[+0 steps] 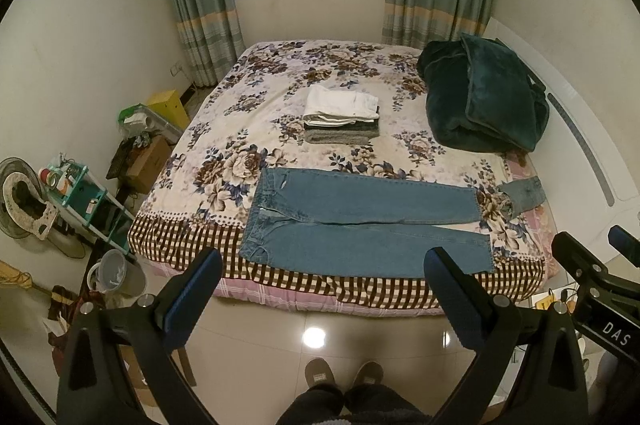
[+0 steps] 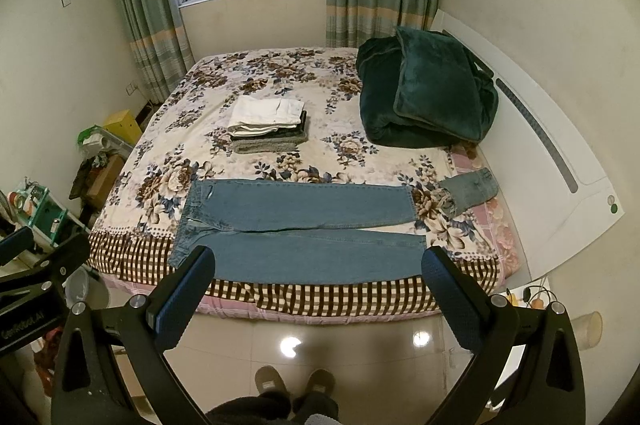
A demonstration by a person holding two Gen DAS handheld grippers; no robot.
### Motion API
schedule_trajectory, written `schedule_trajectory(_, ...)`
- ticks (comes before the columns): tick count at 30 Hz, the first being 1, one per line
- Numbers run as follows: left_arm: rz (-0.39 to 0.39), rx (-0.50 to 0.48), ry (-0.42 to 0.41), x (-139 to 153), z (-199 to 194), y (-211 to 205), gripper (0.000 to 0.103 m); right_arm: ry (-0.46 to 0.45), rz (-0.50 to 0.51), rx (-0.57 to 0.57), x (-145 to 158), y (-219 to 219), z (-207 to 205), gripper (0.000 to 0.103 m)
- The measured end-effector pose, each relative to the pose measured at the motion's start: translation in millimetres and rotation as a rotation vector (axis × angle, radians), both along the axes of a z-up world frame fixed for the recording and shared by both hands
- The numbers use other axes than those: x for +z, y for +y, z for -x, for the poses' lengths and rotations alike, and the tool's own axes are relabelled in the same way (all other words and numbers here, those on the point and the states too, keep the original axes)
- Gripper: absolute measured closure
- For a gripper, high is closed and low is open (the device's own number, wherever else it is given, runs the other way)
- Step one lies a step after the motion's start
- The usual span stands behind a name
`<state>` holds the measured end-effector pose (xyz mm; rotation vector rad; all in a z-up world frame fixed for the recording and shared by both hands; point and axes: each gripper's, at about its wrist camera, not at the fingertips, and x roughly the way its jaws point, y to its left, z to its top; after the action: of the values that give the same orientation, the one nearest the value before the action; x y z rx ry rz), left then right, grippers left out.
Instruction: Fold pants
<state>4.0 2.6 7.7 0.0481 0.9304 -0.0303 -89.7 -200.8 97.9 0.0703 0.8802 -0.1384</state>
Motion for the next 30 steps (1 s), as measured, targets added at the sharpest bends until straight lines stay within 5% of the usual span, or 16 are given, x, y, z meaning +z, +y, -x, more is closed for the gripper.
schedule_trajectory(30, 0.004, -0.004, -0.015, 18, -4, -9, 0.000, -0.005, 0.004, -0.001, 0, 2, 1, 0.000)
